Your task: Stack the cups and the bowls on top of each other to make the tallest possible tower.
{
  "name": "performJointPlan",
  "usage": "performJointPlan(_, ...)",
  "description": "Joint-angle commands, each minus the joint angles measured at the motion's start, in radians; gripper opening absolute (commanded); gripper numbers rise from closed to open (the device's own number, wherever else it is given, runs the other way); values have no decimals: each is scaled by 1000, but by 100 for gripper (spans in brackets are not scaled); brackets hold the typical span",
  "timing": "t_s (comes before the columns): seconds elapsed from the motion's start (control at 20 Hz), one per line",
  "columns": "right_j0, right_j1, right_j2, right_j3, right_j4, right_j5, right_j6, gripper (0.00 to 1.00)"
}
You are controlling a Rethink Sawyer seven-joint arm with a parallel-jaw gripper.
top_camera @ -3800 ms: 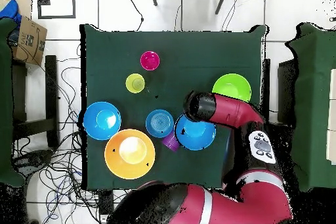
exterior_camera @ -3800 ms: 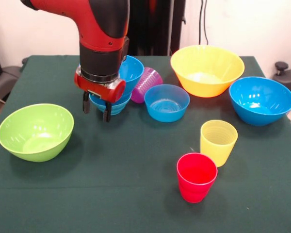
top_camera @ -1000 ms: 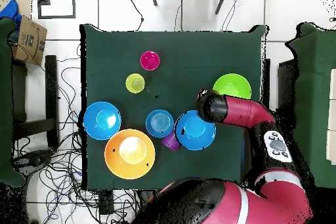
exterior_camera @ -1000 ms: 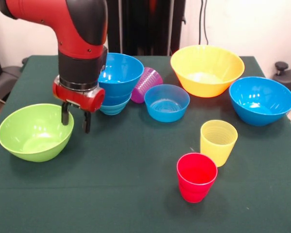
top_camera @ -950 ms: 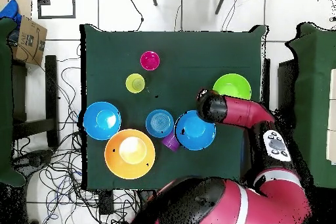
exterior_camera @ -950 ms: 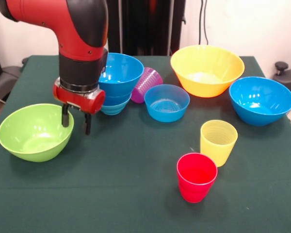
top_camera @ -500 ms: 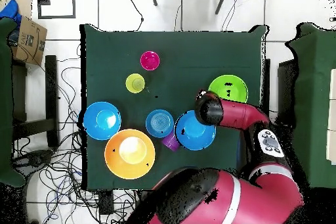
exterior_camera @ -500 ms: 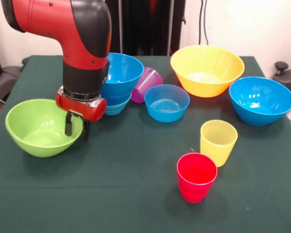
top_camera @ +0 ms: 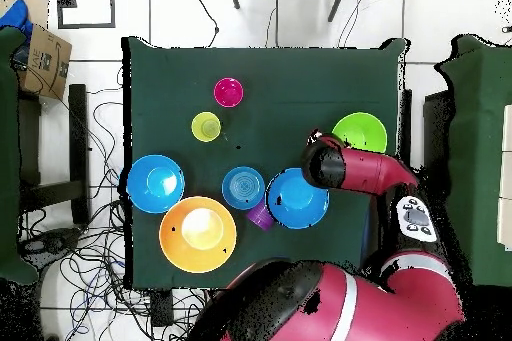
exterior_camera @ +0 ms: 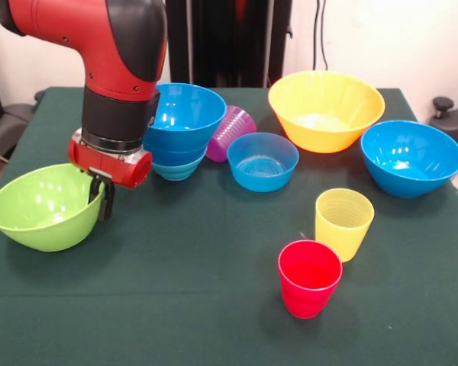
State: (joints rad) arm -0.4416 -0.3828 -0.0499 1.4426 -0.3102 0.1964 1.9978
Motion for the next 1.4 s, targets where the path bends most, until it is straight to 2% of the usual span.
performJointPlan(0.05,17,51,84,-10,-51,19,-4,0)
performJointPlan(0.45,15,28,90,5,-38,73,-17,0)
performJointPlan(1.0,35,-107,80,89,-6,232,-34,0)
performJointPlan(1.4,32,-175,91,133,4,300,-32,0)
